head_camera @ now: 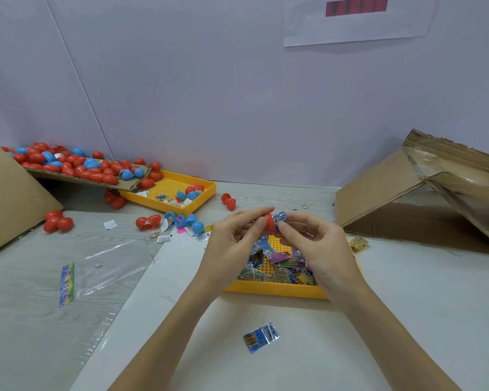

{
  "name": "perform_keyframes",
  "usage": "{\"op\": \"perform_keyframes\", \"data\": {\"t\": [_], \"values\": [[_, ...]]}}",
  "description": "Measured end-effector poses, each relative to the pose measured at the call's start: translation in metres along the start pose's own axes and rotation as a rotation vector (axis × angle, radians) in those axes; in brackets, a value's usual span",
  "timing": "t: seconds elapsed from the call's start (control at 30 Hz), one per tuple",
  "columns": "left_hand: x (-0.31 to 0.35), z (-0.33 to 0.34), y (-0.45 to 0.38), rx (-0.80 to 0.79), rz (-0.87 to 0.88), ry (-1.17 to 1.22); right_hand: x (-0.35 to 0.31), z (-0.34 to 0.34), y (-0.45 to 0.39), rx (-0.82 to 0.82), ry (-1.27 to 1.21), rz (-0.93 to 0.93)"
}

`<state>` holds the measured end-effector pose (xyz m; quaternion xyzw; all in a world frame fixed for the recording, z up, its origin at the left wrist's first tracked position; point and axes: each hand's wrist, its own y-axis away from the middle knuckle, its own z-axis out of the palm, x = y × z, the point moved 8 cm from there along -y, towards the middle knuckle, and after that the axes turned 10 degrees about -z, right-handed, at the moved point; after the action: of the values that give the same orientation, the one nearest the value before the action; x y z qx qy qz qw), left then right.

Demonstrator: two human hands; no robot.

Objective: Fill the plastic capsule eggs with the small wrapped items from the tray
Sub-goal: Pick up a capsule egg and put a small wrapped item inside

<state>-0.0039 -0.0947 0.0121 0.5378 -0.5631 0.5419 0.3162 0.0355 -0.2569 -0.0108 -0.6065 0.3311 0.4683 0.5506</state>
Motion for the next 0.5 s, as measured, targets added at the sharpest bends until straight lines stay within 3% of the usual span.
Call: {"op": "perform_keyframes", "data": {"t": [0.3,0.4,0.5], "values": [[0.0,-0.005,0.003,0.103,0.027,0.059,0.001,0.007,0.004,-0.032,0.014,0.009],[0.001,0.001,0.003,0.05,0.017,0.056,0.0,0.007,0.004,-0.008,-0.081,0.053],[0.006,0.009,0.007,-0.015,0.066,-0.006,0.003,0.016,0.007,-0.105,-0.225,0.197]]}}
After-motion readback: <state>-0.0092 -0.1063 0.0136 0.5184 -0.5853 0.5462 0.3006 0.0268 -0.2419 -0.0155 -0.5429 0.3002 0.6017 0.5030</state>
